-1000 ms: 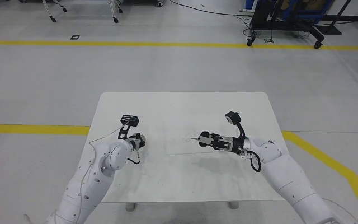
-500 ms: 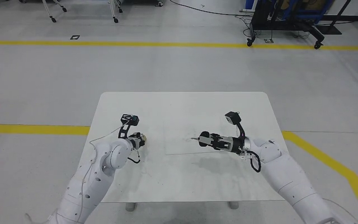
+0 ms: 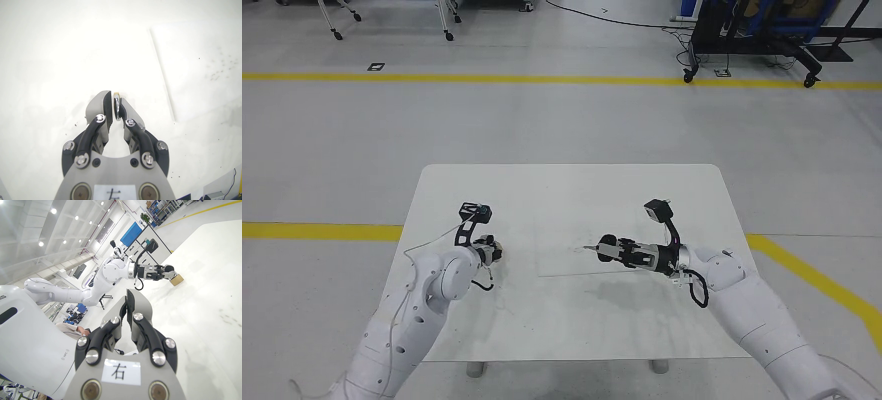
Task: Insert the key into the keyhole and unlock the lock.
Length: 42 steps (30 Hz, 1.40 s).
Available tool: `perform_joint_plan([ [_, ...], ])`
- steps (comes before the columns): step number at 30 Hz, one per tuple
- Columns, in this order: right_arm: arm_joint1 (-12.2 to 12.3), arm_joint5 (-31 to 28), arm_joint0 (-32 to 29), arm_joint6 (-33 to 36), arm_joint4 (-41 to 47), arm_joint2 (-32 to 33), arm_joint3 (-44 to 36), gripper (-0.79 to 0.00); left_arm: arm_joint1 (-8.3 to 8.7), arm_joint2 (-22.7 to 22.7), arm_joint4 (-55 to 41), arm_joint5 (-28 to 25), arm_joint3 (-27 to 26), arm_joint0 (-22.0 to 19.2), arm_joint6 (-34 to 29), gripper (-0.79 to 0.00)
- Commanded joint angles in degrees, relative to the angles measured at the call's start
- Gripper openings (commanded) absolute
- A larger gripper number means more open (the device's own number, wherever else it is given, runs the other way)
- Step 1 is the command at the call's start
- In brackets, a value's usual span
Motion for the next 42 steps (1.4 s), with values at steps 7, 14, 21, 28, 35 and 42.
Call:
perform_joint_plan([
  [7,0.0,0.0,0.0,0.0,0.0,0.0,0.0,-0.785,-0.38,0.9,1.6,0.2,1.1,-1.2,-0.7,-0.785],
  [14,0.0,0.0,0.0,0.0,0.0,0.0,0.0,-0.785,-0.61,1.1,3.9,1.5,2.1,-1.7,-1.0,-0.785],
  [21,0.0,0.0,0.0,0.0,0.0,0.0,0.0,-0.785,-0.66,0.1,4.2,0.4,1.7,-0.7,2.2,-0.785],
  [28,0.0,0.0,0.0,0.0,0.0,0.0,0.0,-0.785,-0.64,-0.5,3.9,-2.8,0.4,0.5,4.8,-0.785],
  [35,0.0,0.0,0.0,0.0,0.0,0.0,0.0,-0.785,-0.43,-5.9,-12.0,-16.5,-3.7,5.0,16.3,-0.785],
  [42,0.0,0.0,0.0,0.0,0.0,0.0,0.0,-0.785,-0.16,-10.7,-44.9,-44.9,3.1,7.6,19.1,-0.785],
])
